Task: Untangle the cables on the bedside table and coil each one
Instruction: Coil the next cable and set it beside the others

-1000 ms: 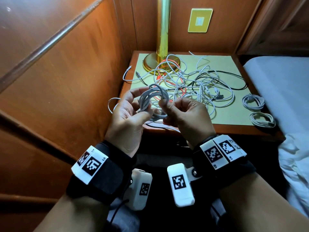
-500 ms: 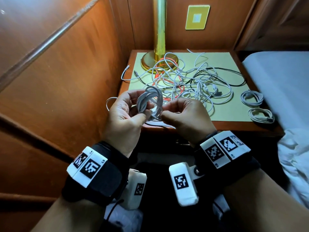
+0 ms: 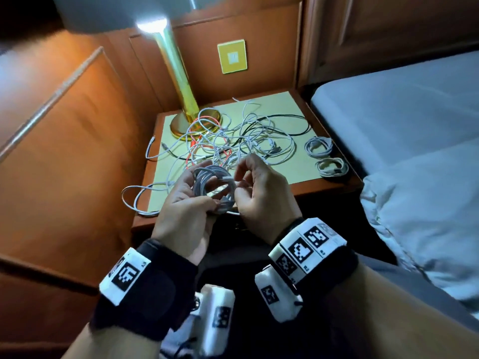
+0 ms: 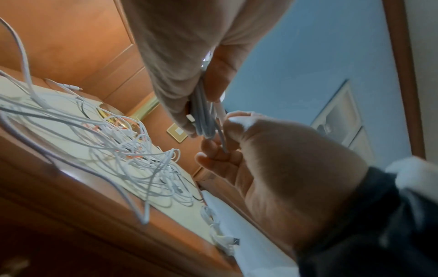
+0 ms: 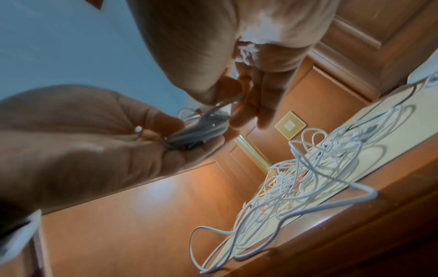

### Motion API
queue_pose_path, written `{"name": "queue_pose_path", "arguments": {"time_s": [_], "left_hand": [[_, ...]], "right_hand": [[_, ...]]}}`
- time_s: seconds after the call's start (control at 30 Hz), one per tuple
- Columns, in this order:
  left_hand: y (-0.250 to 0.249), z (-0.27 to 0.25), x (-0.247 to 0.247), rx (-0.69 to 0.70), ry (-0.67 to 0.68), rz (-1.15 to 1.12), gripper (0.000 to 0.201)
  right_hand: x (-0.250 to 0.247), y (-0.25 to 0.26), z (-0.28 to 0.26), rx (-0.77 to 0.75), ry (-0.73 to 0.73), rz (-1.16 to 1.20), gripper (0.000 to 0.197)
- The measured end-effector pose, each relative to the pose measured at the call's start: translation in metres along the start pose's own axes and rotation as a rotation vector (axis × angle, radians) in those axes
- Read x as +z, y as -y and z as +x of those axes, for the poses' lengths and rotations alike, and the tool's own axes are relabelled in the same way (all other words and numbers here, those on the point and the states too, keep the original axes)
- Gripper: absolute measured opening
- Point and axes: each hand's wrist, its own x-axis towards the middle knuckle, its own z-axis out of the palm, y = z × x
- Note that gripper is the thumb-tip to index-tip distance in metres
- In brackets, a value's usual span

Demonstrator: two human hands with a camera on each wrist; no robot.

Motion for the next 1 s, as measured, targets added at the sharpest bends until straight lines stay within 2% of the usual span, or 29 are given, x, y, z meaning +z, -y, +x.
{"name": "queue_pose_path", "arguments": {"time_s": [0.1, 0.2, 0.3, 0.37, 0.43, 0.6, 0.7, 0.8, 0.87, 0.93, 1.0], "left_hand": [[0.002, 0.006, 0.029, 0.014, -0.051, 0.010, 0.067], [0.009, 0.009, 0.047, 0.000, -0.075, -0.016, 0.063], [0.017, 0.015, 0.056, -0.029, -0.083, 0.007, 0.056], [0.024, 0.020, 0.063, -0.056, -0.086, 0.028, 0.056], [0.030, 0.027, 0.072, -0.080, -0.087, 0.056, 0.055], [0.043, 0.040, 0.090, -0.117, -0.033, 0.152, 0.054], [0.053, 0.048, 0.093, -0.127, -0.034, 0.260, 0.044], [0.064, 0.053, 0.097, -0.134, -0.020, 0.361, 0.040], [0.069, 0.056, 0.102, -0.141, -0.029, 0.409, 0.039], [0.071, 0.060, 0.106, -0.174, 0.000, 0.421, 0.031], [0.073, 0.063, 0.107, -0.208, 0.016, 0.438, 0.031]], "right_hand": [[-0.011, -0.009, -0.004, -0.054, -0.162, 0.030, 0.013], [-0.027, -0.021, -0.006, 0.057, -0.257, 0.111, 0.020], [-0.041, -0.036, -0.009, 0.280, -0.208, 0.268, 0.027], [-0.049, -0.046, -0.007, 0.452, -0.122, 0.486, 0.033], [-0.058, -0.056, -0.005, 0.537, -0.059, 0.678, 0.032], [-0.070, -0.077, -0.004, 0.546, -0.070, 0.659, 0.020], [-0.078, -0.082, -0.005, 0.547, -0.030, 0.607, 0.014], [-0.086, -0.083, -0.008, 0.471, 0.079, 0.529, 0.021], [-0.088, -0.087, -0.008, 0.419, 0.101, 0.497, 0.015], [-0.090, -0.093, -0.007, 0.425, 0.097, 0.536, 0.015], [-0.093, -0.098, -0.006, 0.462, 0.120, 0.609, 0.019]]}}
